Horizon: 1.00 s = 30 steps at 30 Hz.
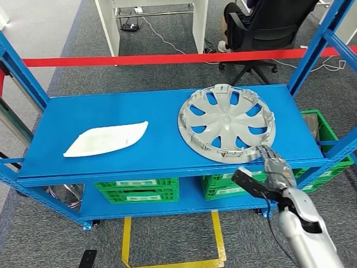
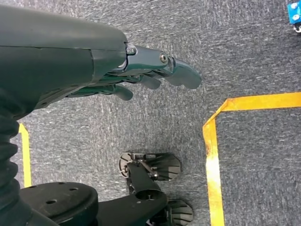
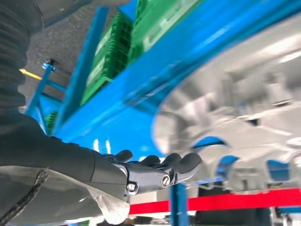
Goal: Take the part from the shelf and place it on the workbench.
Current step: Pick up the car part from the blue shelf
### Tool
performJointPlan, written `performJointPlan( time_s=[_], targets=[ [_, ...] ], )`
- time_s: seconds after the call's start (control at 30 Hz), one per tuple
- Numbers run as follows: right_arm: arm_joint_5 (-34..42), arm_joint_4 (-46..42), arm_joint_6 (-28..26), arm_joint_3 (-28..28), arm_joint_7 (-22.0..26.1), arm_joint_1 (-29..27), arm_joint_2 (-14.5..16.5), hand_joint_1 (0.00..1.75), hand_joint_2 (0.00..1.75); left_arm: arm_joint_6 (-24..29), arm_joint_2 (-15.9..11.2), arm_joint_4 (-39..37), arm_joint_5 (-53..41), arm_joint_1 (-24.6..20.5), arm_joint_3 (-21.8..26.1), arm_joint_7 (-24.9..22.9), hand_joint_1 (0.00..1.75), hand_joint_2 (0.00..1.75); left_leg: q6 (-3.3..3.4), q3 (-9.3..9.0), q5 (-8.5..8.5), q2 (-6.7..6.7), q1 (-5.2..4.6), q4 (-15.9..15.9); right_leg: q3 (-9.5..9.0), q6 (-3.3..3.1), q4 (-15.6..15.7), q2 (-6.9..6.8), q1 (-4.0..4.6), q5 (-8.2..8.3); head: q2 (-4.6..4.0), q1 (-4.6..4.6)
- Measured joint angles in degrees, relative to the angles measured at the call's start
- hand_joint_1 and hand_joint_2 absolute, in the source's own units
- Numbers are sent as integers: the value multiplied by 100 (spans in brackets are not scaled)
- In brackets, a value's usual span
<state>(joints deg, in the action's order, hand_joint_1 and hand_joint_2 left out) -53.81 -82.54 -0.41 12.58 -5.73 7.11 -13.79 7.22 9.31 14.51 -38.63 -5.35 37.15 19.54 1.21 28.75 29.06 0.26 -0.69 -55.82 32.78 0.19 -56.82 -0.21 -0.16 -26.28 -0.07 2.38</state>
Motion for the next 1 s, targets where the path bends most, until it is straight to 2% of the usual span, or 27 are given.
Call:
performJointPlan(
  time_s=[0.33, 0.5, 0.6, 0.8, 1.0],
  targets=[
    [-2, 1007, 315, 1128, -243, 1467, -16, 0, 175, -14, -4, -1, -97, -23, 1, -68, 0, 175, 1, -3, -4, -1, -1, -6, 7, 0, -2, -1, 0, 3, 0, 1],
    [259, 1402, 602, 1496, -307, 1947, -16, 0, 175, -25, -6, -2, -128, -31, 1, -94, 0, 175, 3, -1, -5, -2, -1, -7, 11, -1, -3, -2, 0, 4, 0, -1],
    [677, 1655, 735, 1549, -205, 2071, -22, 0, 175, -26, -10, -2, -150, -33, 1, -101, 0, 175, 3, 1, -5, -4, -1, -8, 12, 0, -3, -4, 0, 4, 0, 0],
    [923, 1901, 815, 1595, -117, 2133, -39, 0, 175, -27, -19, -2, -159, -34, 1, -109, 0, 175, 3, 3, -5, -4, -1, -8, 14, 0, -2, -3, -1, 4, 0, 0],
    [1833, 2145, 1204, 1645, 216, 2167, -161, 0, 175, -58, -24, -2, -219, -37, 1, -136, 0, 175, 3, 2, -5, -8, -2, -9, 13, 0, -2, -6, 0, 4, 0, -1]
  ],
)
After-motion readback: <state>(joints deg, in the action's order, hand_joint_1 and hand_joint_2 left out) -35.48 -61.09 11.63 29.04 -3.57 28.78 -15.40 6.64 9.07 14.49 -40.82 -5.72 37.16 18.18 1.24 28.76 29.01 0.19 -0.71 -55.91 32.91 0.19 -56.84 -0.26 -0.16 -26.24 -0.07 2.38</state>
